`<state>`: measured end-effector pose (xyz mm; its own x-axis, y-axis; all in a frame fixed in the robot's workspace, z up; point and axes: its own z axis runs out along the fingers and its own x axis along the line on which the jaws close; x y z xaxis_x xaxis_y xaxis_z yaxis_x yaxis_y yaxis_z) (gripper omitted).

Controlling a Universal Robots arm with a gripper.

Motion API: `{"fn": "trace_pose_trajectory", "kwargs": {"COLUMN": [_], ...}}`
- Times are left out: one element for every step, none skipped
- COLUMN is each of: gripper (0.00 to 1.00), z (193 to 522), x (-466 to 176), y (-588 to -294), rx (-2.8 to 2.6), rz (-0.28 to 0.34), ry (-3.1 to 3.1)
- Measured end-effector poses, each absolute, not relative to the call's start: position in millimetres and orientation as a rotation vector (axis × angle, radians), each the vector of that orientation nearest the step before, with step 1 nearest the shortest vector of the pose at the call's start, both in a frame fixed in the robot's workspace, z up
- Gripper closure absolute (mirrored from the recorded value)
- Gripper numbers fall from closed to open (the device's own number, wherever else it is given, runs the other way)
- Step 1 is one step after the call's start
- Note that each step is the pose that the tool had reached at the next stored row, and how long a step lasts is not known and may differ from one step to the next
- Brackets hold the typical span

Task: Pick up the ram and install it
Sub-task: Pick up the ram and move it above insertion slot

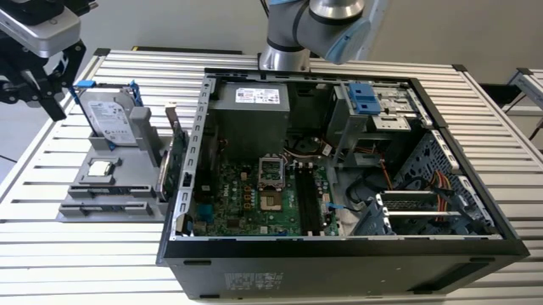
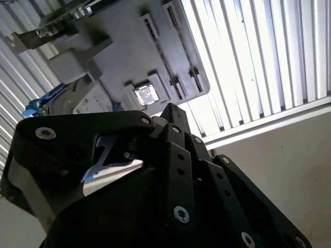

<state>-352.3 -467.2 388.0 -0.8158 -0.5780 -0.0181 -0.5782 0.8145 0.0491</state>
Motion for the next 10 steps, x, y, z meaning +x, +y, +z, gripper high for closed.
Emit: {"fn": "trace_pose_trajectory", "kwargs": {"gripper": [1.00,1.00,1.00,1.00,1.00,1.00,1.00,1.00,1.00,1.00], "z": [388.0,388.0,388.0,388.0,388.0,388.0,388.0,388.0,388.0,388.0], "x": [-352.3,-352.3,-352.3,-352.3,-352.3,-352.3,-352.3,-352.3,-352.3,-352.3], "y": [-467.2,-467.2,-467.2,-467.2,-467.1,-467.1,-467.1,-467.1,-467.1,-467.1], "rx": [-0.963,-0.973,-0.983,-0.993,-1.003,-1.013,-1.023,-1.033,-1.043,-1.053], "rz": [0.082,0.082,0.082,0.082,0.082,0.082,0.082,0.082,0.082,0.082], "ry": [2.987,2.984,2.981,2.978,2.975,2.971,2.968,2.965,2.961,2.958]}}
